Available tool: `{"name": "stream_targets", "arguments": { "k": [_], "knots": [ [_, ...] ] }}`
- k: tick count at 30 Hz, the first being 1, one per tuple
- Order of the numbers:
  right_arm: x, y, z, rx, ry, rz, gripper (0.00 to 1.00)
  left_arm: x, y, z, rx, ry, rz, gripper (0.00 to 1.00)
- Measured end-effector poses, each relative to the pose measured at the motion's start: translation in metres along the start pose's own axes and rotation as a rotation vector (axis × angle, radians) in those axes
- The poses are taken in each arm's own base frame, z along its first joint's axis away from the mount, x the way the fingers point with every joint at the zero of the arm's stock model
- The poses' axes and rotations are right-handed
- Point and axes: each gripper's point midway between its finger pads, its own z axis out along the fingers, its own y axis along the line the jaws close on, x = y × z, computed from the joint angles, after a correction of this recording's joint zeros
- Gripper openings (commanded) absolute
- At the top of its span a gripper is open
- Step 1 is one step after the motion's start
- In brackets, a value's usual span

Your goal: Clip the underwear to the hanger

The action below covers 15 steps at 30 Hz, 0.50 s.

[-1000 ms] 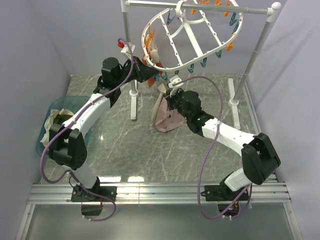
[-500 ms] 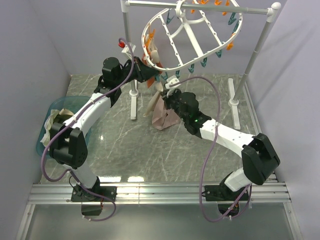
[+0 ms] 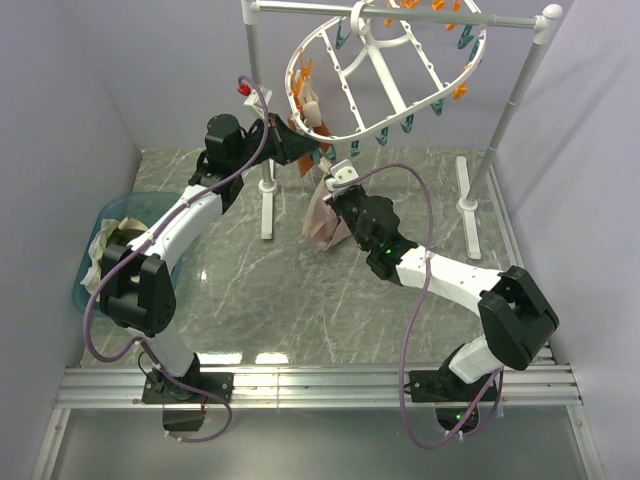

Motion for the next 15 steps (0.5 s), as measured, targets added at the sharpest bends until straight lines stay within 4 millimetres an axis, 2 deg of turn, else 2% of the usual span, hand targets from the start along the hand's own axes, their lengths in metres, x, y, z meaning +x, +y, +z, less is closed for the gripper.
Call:
{"name": "stream_targets", "arguments": {
  "k": [7, 15],
  "knots": [
    [-0.0123, -0.0099, 0.0013, 0.059, -0.061, -0.082, 0.0, -0.0002, -0.0001, 0.0, 0.0, 0.0, 0.0, 0.0],
    [-0.0035, -0.0067, 0.0, 0.054, -0.044, -0.118, 0.0, -0.0002, -0.0001, 0.0, 0.0, 0.0, -0.001, 0.0]
  ]
}}
